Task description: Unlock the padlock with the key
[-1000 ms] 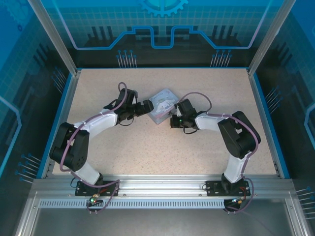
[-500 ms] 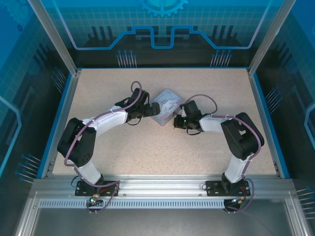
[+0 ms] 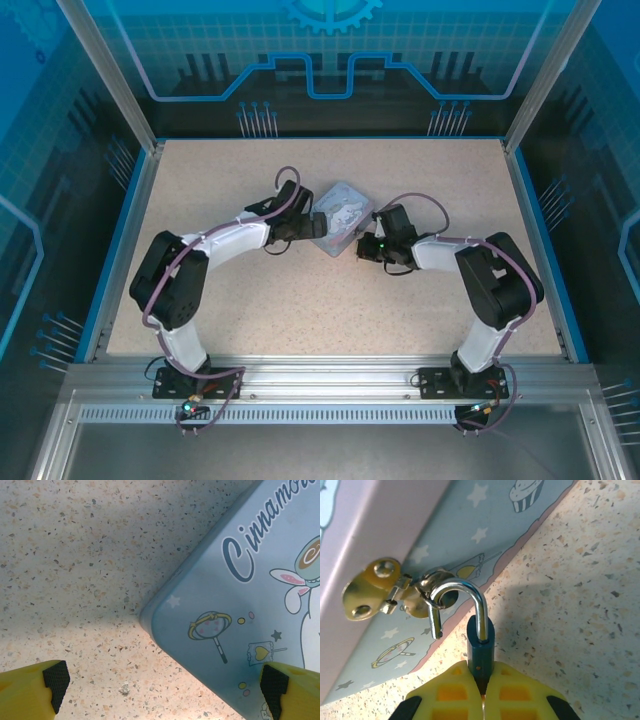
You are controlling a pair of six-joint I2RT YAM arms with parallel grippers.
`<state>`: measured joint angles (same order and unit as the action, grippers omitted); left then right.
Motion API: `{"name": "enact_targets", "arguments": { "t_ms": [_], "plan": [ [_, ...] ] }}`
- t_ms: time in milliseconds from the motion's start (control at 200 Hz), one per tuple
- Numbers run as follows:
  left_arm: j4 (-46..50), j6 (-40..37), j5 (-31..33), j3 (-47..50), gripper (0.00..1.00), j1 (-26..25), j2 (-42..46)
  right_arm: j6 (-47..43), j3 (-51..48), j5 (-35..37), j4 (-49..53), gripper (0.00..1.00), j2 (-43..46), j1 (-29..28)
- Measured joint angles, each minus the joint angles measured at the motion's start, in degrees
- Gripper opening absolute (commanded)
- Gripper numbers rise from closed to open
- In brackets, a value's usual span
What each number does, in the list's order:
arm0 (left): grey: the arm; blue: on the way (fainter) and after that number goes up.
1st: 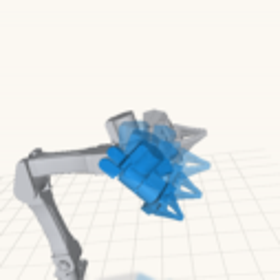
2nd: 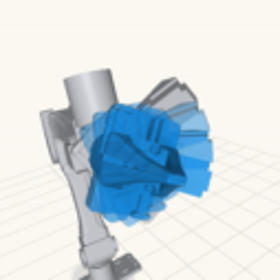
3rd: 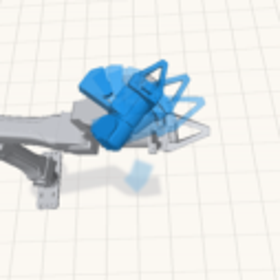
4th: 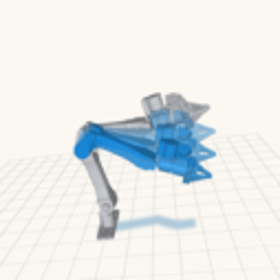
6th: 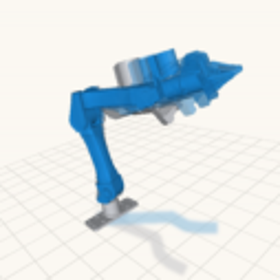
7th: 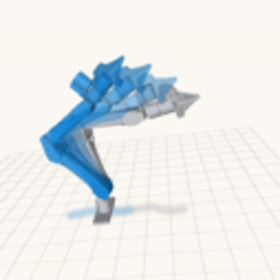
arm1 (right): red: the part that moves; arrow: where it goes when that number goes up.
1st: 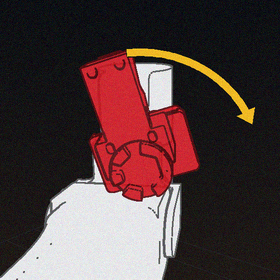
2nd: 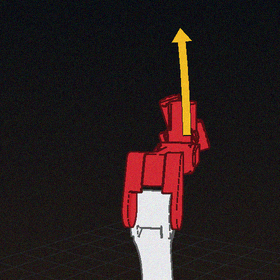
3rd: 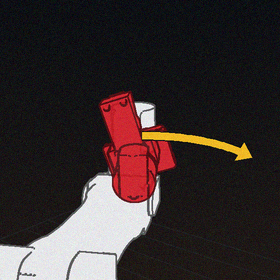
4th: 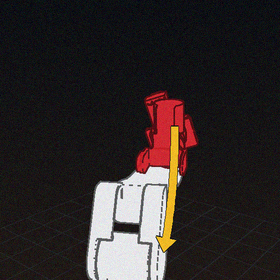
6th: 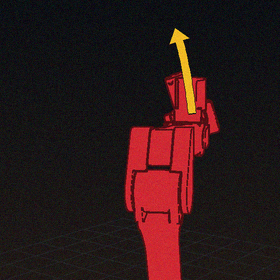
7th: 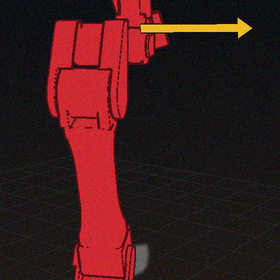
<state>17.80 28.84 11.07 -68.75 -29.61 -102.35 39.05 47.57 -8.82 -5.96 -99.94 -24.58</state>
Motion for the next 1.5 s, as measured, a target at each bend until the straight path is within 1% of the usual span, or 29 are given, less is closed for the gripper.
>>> {"name": "enact_targets", "arguments": {
  "t_ms": [195, 555, 980, 1501],
  "plan": [
    [0.5, -0.9, 1.4, -1.3, 0.99, -0.6, -1.1, 0.5, -0.2, -0.8, -0.9, 0.0, 0.0, 0.5],
    [0.4, -1.0, 2.0, -1.3, 0.99, -0.9, -1.2, 2.2, -1.1, -2.2, -3.0, 0.0, 0.0, 1.6],
    [0.3, -1.0, 2.2, -1.8, 0.99, -1.2, -1.6, 8.0, -3.6, -5.3, -9.7, 0.0, -0.7, 2.9],
    [0.3, -1.0, 2.3, -1.8, 0.99, -1.2, -1.7, 14.8, -4.2, -6.3, -16.1, 0.0, -2.8, 3.4]
  ]
}}
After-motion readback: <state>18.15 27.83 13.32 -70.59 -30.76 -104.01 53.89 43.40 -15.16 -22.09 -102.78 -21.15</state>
